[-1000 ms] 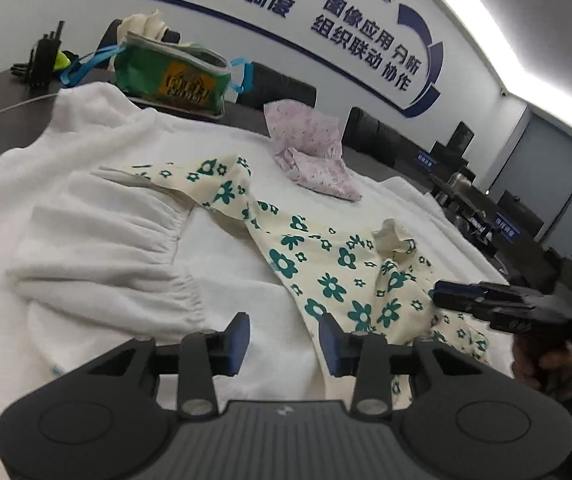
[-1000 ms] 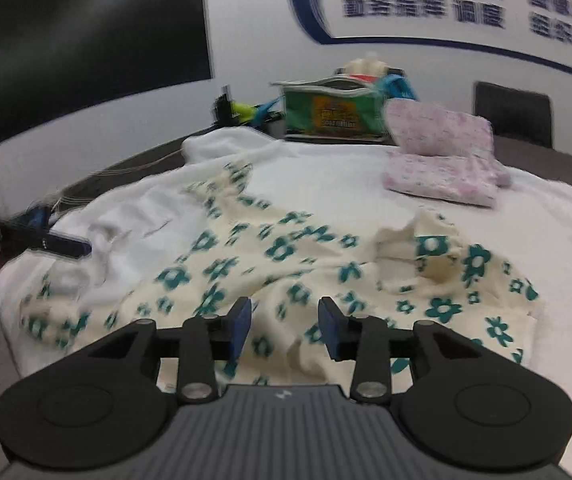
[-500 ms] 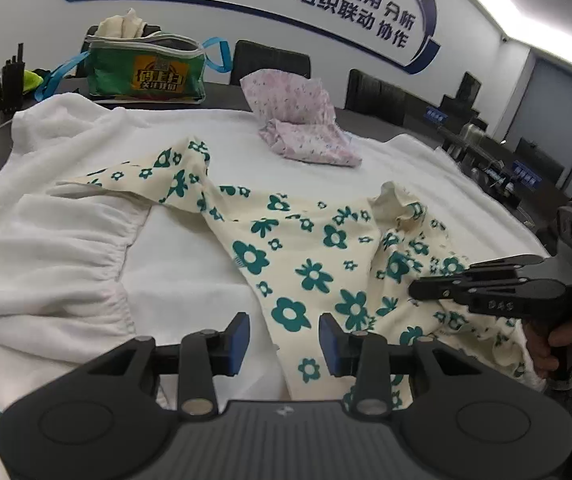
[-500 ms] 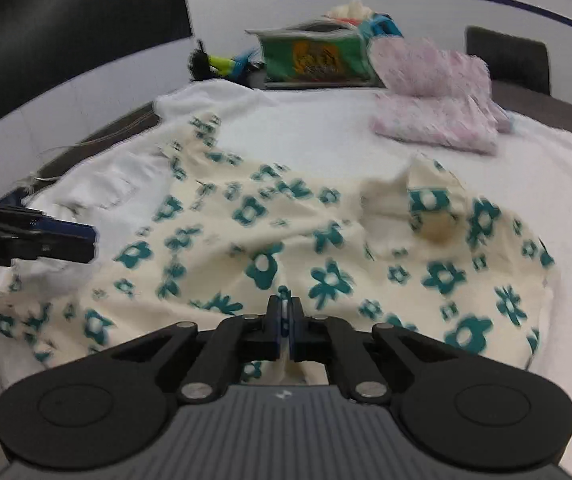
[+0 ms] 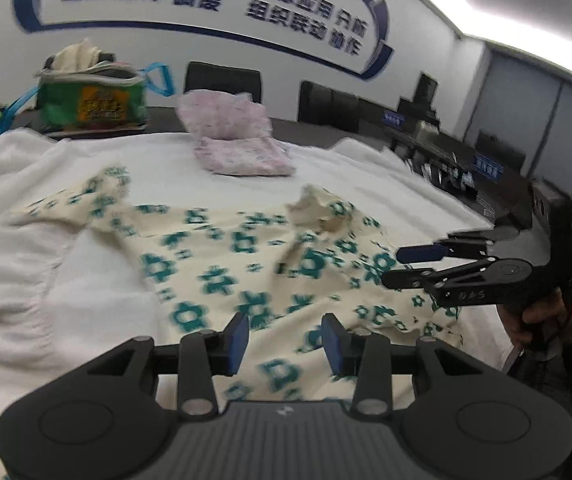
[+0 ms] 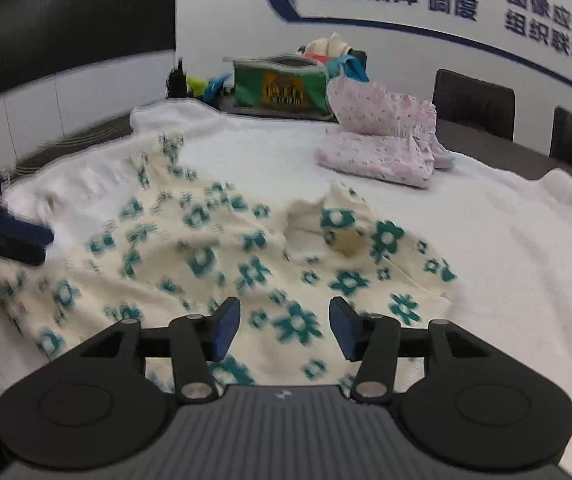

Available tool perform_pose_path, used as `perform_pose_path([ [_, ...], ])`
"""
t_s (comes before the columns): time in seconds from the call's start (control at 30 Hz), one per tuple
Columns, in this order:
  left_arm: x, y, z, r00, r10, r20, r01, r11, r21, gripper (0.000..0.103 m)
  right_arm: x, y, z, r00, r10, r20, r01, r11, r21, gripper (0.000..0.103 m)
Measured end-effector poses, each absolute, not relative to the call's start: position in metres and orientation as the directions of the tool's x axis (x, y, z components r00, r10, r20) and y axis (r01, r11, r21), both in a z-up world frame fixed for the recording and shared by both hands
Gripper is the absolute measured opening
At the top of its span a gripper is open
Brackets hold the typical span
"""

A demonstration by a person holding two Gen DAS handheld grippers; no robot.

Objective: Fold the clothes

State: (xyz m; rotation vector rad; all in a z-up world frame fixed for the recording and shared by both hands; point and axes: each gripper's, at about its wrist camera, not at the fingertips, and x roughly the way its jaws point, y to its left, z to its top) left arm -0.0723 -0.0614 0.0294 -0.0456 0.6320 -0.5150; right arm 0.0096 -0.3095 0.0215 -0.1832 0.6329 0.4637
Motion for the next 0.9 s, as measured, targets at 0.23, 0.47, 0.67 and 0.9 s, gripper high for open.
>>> perform_pose_path([
  [0.23,-0.063,-0.117,0.019,0.682,-0.459,-0.569,0.482,0.868,-0.122,0.040,0.025,-0.289,-0.003,0.648,0.334,-0.685,-0.529,0.844,-0.088,0.002],
  [0.47,-0.065,-0.128,0.001,0.745,-0.318,-0.586,0.383,0.924,-0.015,0.041,0.017,-0.312,0.041,0.682,0.376,-0.627,-0.503,0.864,-0.029,0.002],
  [0.67,-0.069,-0.159,0.001,0.800,-0.250,-0.545,0.382,0.913,0.141,0.042,0.030,-0.334,0.060,0.669,0.455,-0.588,-0.514,0.855,0.076,0.021],
  [0.9,-0.061,-0.194,0.001,0.817,-0.218,-0.534,0.405,0.876,0.263,0.050,0.106,-0.313,0.038,0.538,0.500,-0.679,-0.576,0.806,0.137,0.027],
])
